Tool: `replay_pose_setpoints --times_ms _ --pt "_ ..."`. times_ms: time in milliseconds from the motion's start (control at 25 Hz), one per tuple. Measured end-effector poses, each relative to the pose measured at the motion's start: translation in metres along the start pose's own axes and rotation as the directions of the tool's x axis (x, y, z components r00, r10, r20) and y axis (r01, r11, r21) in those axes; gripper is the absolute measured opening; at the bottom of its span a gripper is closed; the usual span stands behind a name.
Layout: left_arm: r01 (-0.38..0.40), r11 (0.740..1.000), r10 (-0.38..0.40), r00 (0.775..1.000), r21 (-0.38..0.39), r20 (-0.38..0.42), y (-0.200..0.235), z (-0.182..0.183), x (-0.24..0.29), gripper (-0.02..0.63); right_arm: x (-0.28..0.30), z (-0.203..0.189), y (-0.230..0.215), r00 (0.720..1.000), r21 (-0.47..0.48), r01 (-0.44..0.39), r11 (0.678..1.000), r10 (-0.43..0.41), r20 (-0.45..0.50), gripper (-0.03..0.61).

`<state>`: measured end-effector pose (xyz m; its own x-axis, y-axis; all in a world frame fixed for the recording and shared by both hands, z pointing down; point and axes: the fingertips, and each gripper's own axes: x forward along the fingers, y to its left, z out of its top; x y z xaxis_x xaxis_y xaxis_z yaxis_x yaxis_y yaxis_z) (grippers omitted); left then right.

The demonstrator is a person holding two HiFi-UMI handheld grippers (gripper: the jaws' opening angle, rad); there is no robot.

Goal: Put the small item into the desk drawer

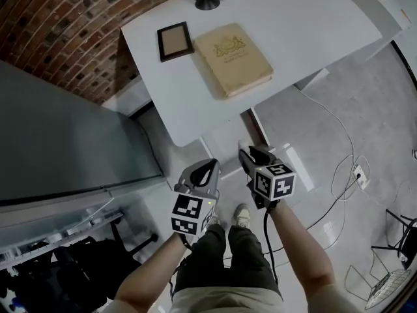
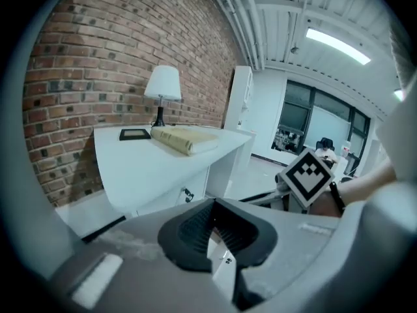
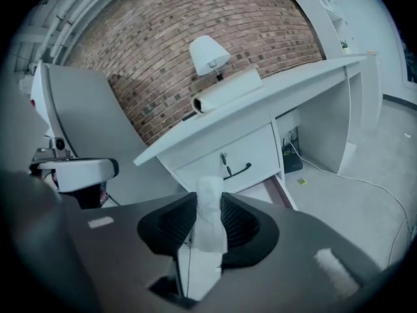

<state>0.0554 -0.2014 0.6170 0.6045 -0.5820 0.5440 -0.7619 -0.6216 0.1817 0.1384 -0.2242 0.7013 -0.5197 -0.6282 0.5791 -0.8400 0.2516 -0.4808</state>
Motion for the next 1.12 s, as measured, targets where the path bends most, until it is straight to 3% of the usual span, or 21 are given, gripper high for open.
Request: replay_pose_setpoints --times_ms 240,480,640,960,1120 --pt "-0.012 0.998 0.006 0.996 -0.059 -0.087 0.027 -0.079 0.051 0.003 0.062 -0.063 -0.033 0.994 0.006 0.004 1.000 -0.004 -0.105 0.123" --pt "0.002 0.999 -0.010 0.985 -0.048 -0.171 0.044 -0.155 0.092 0.003 0.121 -0.125 -0.051 0.976 -0.044 -0.015 0.999 0.005 -0.216 0.124" --pt "-0.014 0.996 -0.006 0.977 -0.091 -0.213 0.062 -0.197 0.108 0.003 0.154 -0.154 -0.060 0.967 -0.027 -0.011 1.000 0.004 -0.256 0.124" --pt "-0.113 0.981 0.071 0.967 -0.158 -0.246 0.105 -0.248 0.125 0.003 0.193 -0.202 -0.070 0.919 -0.153 -0.025 0.988 -0.037 -0.392 0.127" --pt "-0.092 0.982 0.051 0.969 -0.162 -0.241 0.105 -0.251 0.126 0.003 0.195 -0.216 -0.074 0.906 -0.166 -0.021 0.986 -0.052 -0.421 0.151"
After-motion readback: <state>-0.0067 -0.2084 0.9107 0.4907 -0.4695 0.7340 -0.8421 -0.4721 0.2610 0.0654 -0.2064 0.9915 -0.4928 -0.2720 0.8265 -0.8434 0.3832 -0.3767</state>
